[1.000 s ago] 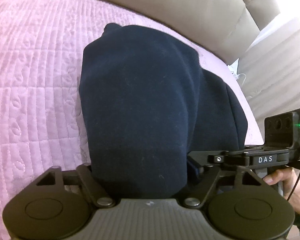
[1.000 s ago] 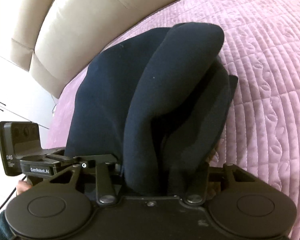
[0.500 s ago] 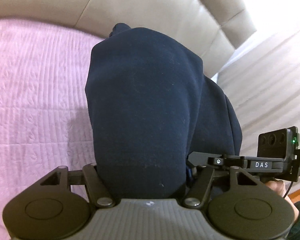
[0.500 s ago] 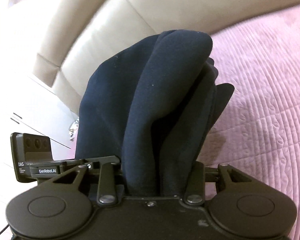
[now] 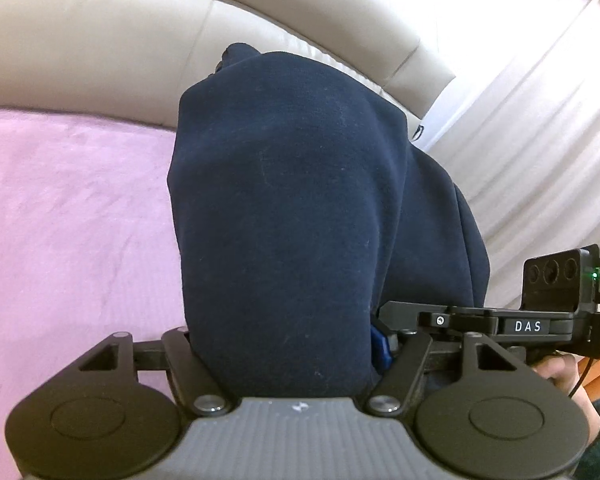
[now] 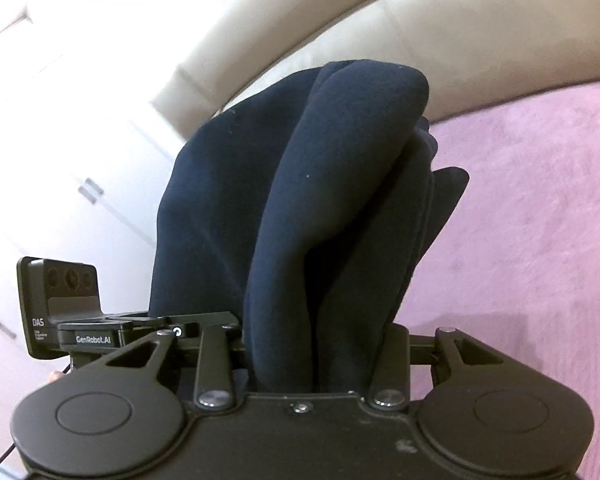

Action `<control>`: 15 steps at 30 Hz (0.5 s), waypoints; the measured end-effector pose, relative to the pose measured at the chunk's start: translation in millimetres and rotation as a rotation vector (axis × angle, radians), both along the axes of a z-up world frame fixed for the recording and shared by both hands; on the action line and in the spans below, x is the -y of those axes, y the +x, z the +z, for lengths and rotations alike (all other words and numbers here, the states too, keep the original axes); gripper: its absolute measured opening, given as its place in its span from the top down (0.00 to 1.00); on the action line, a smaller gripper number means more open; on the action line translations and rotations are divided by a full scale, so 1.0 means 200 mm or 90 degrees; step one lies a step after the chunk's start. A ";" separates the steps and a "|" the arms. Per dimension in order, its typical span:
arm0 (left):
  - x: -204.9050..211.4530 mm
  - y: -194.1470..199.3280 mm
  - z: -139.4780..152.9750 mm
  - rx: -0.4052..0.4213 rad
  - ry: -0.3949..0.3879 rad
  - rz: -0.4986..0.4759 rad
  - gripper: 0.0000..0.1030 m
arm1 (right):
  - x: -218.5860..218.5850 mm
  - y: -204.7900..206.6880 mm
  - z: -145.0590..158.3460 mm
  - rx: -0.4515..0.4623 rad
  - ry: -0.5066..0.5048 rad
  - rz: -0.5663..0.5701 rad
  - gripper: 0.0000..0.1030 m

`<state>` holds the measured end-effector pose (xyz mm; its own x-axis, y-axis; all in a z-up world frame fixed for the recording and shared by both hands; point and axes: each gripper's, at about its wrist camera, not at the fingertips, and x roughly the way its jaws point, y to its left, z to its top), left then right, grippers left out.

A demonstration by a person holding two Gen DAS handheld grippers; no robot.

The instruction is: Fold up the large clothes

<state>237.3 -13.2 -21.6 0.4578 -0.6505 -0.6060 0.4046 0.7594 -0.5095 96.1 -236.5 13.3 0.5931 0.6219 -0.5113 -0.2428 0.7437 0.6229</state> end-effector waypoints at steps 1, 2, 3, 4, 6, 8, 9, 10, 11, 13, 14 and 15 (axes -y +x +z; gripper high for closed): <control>-0.04 -0.06 -0.01 -0.006 0.004 0.006 0.32 | -0.03 -0.02 -0.03 -0.006 0.004 0.008 0.53; -0.06 -0.10 -0.03 -0.010 0.009 0.010 0.32 | -0.05 -0.02 -0.08 -0.014 0.010 0.014 0.53; -0.09 -0.13 -0.05 -0.013 0.013 0.014 0.31 | -0.06 -0.02 -0.12 -0.024 0.017 0.017 0.53; -0.11 -0.16 -0.08 -0.018 0.015 0.018 0.31 | -0.08 -0.02 -0.18 -0.037 0.024 0.018 0.53; -0.16 -0.19 -0.16 -0.034 0.018 0.029 0.31 | -0.10 0.00 -0.30 -0.067 0.033 0.016 0.53; -0.21 -0.18 -0.28 -0.064 0.018 0.039 0.30 | -0.13 0.04 -0.42 -0.099 0.032 0.015 0.53; -0.22 -0.16 -0.33 -0.079 0.018 0.042 0.29 | -0.14 0.06 -0.50 -0.115 0.032 0.013 0.53; -0.24 -0.14 -0.42 -0.100 0.016 0.046 0.29 | -0.14 0.08 -0.56 -0.130 0.032 0.011 0.53; -0.26 -0.12 -0.49 -0.119 0.015 0.048 0.28 | -0.14 0.09 -0.63 -0.149 0.034 0.007 0.53; -0.28 -0.06 -0.63 -0.155 0.011 0.053 0.28 | -0.11 0.13 -0.75 -0.181 0.035 -0.002 0.53; -0.29 -0.03 -0.71 -0.174 0.011 0.055 0.28 | -0.10 0.16 -0.82 -0.194 0.028 -0.005 0.51; -0.29 0.00 -0.79 -0.191 0.010 0.057 0.27 | -0.10 0.18 -0.88 -0.206 0.017 -0.011 0.49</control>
<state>237.3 45.6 -180.5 0.3125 -0.6049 -0.7324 0.1690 0.7941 -0.5838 132.9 -217.0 -162.1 0.4124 0.6293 -0.6587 -0.0164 0.7281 0.6853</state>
